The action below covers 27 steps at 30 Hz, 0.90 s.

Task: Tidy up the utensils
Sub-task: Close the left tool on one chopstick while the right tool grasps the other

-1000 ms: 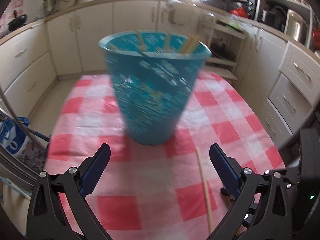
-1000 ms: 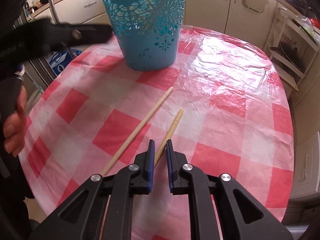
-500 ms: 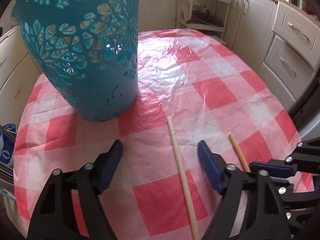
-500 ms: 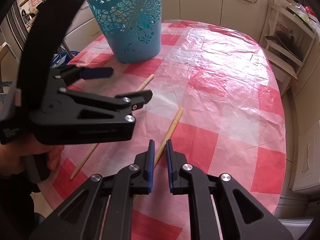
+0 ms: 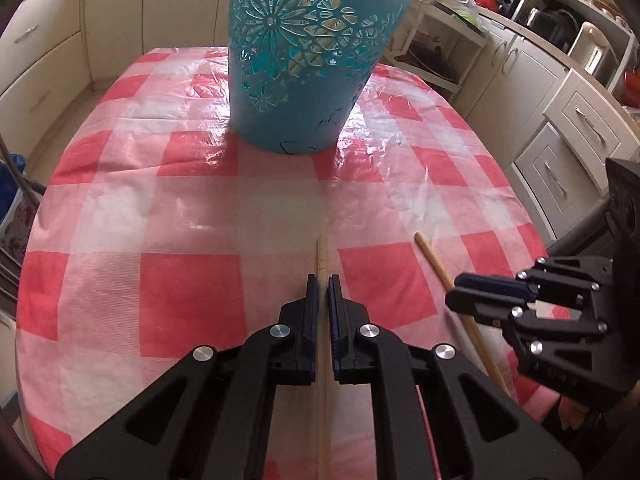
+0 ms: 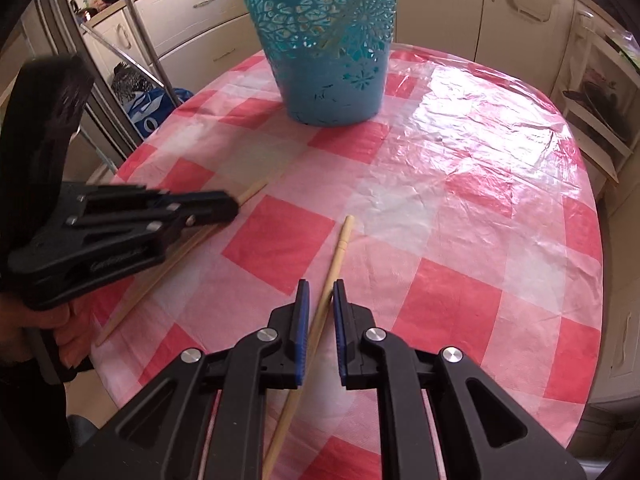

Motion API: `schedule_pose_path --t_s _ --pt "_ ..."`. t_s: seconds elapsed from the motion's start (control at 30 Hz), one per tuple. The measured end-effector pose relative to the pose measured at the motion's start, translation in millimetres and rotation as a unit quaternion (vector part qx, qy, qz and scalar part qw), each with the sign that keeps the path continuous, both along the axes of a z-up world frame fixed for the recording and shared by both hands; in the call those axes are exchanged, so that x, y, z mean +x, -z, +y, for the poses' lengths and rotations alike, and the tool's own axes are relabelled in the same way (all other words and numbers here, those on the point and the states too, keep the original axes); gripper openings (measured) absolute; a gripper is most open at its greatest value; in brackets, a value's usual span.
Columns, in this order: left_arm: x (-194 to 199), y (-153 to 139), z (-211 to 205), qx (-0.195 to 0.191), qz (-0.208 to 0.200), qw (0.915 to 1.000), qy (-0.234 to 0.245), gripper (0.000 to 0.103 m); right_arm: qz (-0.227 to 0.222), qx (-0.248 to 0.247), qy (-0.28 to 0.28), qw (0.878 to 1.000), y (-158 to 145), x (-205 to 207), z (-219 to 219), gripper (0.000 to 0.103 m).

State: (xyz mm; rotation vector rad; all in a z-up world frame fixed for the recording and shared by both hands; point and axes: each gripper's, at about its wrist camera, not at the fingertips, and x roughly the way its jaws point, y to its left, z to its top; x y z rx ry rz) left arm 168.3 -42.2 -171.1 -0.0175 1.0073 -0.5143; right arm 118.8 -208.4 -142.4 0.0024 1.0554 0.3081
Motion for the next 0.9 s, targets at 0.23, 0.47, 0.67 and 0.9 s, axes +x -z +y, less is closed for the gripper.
schedule_pose_path --t_s 0.23,0.47,0.67,0.9 --pt "4 -4 -8 0.030 -0.017 0.9993 0.018 0.020 -0.003 -0.003 0.010 1.000 3 7 6 0.019" --pt "1 -4 -27 0.076 -0.048 0.9943 0.057 0.005 0.000 0.002 0.022 1.000 2 11 0 0.007" --pt "9 -8 -19 0.052 -0.029 0.9971 0.047 0.005 -0.003 0.024 0.037 0.999 -5 12 -10 0.007" --pt "10 -5 -20 0.057 -0.017 0.9967 0.055 0.012 0.008 0.019 0.031 0.999 0 14 -9 0.010"
